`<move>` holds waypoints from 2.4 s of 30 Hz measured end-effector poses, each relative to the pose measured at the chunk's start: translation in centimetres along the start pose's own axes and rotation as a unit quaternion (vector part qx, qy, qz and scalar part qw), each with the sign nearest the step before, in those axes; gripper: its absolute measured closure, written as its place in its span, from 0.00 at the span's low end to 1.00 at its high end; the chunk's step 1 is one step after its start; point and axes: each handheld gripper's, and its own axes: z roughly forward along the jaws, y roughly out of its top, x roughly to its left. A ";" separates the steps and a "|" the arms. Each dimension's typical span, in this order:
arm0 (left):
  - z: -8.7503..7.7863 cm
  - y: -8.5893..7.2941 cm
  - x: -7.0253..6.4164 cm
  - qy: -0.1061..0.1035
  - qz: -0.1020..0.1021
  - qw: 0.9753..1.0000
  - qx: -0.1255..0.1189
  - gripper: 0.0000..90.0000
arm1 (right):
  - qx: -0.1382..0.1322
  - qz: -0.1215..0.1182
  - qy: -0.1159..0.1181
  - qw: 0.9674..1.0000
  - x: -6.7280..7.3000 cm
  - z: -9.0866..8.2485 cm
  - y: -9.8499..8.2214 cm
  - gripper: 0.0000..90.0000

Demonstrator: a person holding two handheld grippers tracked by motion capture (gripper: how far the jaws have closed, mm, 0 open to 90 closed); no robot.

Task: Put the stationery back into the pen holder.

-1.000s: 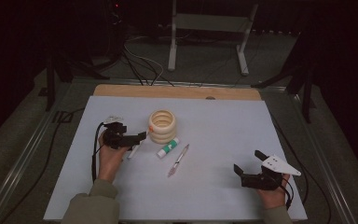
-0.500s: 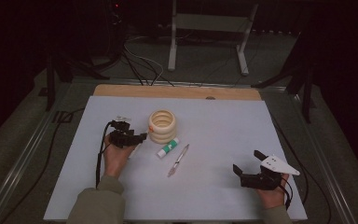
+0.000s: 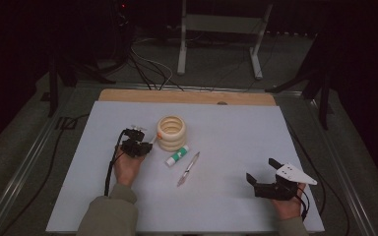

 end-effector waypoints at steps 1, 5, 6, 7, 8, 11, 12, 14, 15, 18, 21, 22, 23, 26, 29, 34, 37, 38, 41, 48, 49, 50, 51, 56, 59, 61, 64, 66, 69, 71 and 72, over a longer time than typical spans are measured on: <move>0.0 0.0 0.0 -0.001 0.002 1.000 0.001 0.87 | 0.000 0.000 0.000 1.000 0.0 0.0 0.0 0.00; 0.0 0.0 0.3 -0.011 0.006 1.000 0.002 0.88 | -0.001 0.000 -0.001 1.000 0.0 -0.1 0.0 0.00; 0.0 0.0 0.5 -0.015 0.004 1.000 0.001 0.88 | -0.001 0.001 0.000 1.000 0.0 -0.1 0.0 0.00; 0.0 0.0 0.6 -0.020 -0.001 1.000 0.000 0.88 | 0.000 0.001 -0.001 1.000 0.0 -0.1 0.0 0.00; -0.1 0.0 0.8 -0.026 -0.004 1.000 0.000 0.88 | -0.001 0.001 -0.001 1.000 0.0 -0.1 0.0 0.00; -0.2 -0.1 1.2 -0.034 -0.016 0.999 -0.004 0.88 | -0.001 0.001 -0.001 1.000 -0.1 -0.1 0.0 0.00; -0.2 -0.1 1.3 -0.033 -0.017 0.999 -0.004 0.88 | -0.001 0.001 -0.001 1.000 -0.1 -0.1 0.0 0.00; -0.4 -0.1 1.5 -0.042 -0.026 0.999 -0.011 0.88 | -0.001 0.002 -0.001 1.000 -0.1 -0.1 0.0 0.00; -0.6 0.0 1.5 -0.044 -0.028 0.999 -0.013 0.88 | -0.001 0.002 -0.001 1.000 -0.1 0.0 0.0 0.00; -1.0 0.0 1.6 -0.053 -0.032 0.998 -0.024 0.88 | 0.000 0.001 -0.001 1.000 -0.1 0.0 0.0 0.00; -1.5 0.0 1.5 -0.056 -0.030 0.997 -0.031 0.88 | 0.000 0.001 -0.001 1.000 0.0 -0.1 0.0 0.00; -1.6 0.1 1.5 -0.058 -0.032 0.997 -0.035 0.88 | 0.000 0.001 -0.001 1.000 0.0 -0.1 0.0 0.00; -1.8 0.1 1.6 -0.059 -0.031 0.997 -0.037 0.88 | 0.000 0.001 -0.002 1.000 -0.1 -0.1 0.0 0.00; -2.3 0.1 1.8 -0.064 -0.036 0.996 -0.046 0.88 | 0.000 0.001 -0.002 1.000 0.0 -0.1 0.0 0.00; -2.7 0.2 2.0 -0.067 -0.038 0.996 -0.054 0.88 | 0.001 0.000 -0.001 1.000 0.0 0.0 0.0 0.00; -3.5 0.5 2.0 -0.072 -0.036 0.995 -0.064 0.88 | 0.002 0.000 -0.001 1.000 0.0 0.0 0.0 0.00; -3.9 0.7 1.9 -0.077 -0.038 0.994 -0.073 0.88 | 0.002 0.000 -0.001 1.000 0.0 0.0 0.0 0.00; -4.0 0.8 1.9 -0.078 -0.036 0.993 -0.075 0.88 | 0.002 0.001 -0.001 1.000 0.0 0.0 0.0 0.00; -4.4 1.2 1.7 -0.087 -0.036 0.992 -0.083 0.88 | 0.002 0.000 -0.002 1.000 0.0 0.0 0.0 0.00; -5.7 2.3 1.4 -0.096 -0.032 0.990 -0.101 0.88 | 0.001 0.000 -0.001 1.000 0.0 0.0 0.0 0.00; -5.8 2.5 1.3 -0.099 -0.034 0.989 -0.105 0.88 | 0.001 0.000 -0.001 1.000 0.0 0.0 0.0 0.00; -6.0 2.6 1.3 -0.101 -0.033 0.989 -0.107 0.88 | 0.002 0.000 -0.001 1.000 0.0 0.0 0.0 0.00; -6.1 2.7 1.3 -0.103 -0.034 0.988 -0.110 0.88 | 0.002 0.000 -0.001 1.000 0.0 0.0 0.0 0.00; -6.7 3.3 1.3 -0.114 -0.036 0.986 -0.119 0.88 | 0.002 0.000 -0.001 1.000 0.0 0.0 0.0 0.00; -7.0 3.6 1.2 -0.119 -0.035 0.984 -0.125 0.88 | 0.002 0.000 -0.001 1.000 0.0 0.0 0.0 0.00; -7.2 3.8 1.1 -0.122 -0.034 0.984 -0.128 0.88 | 0.003 0.001 -0.001 1.000 0.0 0.0 0.0 0.00; -7.4 4.2 0.9 -0.128 -0.034 0.982 -0.134 0.88 | 0.003 0.001 0.000 1.000 0.0 0.0 0.0 0.00; -7.6 4.5 0.9 -0.131 -0.033 0.981 -0.139 0.88 | 0.003 0.001 0.000 1.000 0.0 0.0 -0.1 0.00; -7.8 4.9 0.7 -0.136 -0.032 0.980 -0.145 0.88 | 0.003 0.001 0.000 1.000 0.0 0.0 -0.1 0.00; -8.0 5.1 0.6 -0.138 -0.030 0.979 -0.148 0.88 | 0.002 0.001 0.000 1.000 0.0 0.0 -0.1 0.00; -8.1 5.2 0.5 -0.139 -0.029 0.978 -0.149 0.88 | 0.003 0.001 0.000 1.000 0.0 0.0 -0.1 0.00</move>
